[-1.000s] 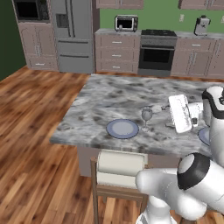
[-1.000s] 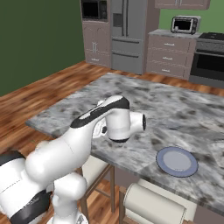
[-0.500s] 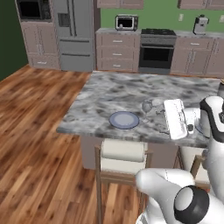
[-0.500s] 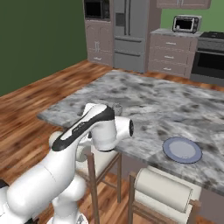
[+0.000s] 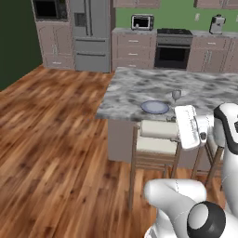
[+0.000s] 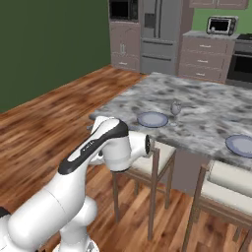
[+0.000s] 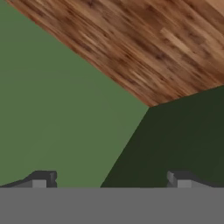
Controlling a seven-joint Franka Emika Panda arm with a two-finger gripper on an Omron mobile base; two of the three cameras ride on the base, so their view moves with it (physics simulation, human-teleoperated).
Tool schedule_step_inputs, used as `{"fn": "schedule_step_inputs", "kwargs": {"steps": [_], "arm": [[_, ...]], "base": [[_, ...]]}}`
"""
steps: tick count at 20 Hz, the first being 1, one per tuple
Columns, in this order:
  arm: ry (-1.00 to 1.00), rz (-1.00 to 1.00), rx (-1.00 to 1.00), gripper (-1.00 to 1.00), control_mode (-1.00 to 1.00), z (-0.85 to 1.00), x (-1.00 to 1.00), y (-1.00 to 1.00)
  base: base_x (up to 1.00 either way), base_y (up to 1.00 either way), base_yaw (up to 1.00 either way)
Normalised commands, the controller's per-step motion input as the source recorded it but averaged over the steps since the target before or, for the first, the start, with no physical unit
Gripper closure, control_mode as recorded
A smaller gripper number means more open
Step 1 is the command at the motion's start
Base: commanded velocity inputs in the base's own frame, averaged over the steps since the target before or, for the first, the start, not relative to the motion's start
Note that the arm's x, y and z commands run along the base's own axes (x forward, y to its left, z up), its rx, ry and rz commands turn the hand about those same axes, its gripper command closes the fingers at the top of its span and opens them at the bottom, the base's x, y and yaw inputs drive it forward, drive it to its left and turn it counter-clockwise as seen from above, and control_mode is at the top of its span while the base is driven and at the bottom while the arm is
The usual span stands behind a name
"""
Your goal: Retrieve the wine glasses from the counter and place one next to each plate.
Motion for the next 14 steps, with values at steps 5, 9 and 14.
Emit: {"fn": "schedule_step_inputs", "kwargs": {"steps": [5, 9, 14], "arm": [[0.0, 0.0, 0.0, -1.0, 1.0, 0.0, 0.0, 0.0], [0.0, 0.0, 0.0, -1.0, 1.0, 0.0, 0.0, 0.0], [0.0, 0.0, 0.0, -1.0, 1.0, 0.0, 0.0, 0.0]], "base": [[0.09, 1.0, -0.01], [0.62, 1.0, -0.24], [0.81, 1.0, -0.28]]}}
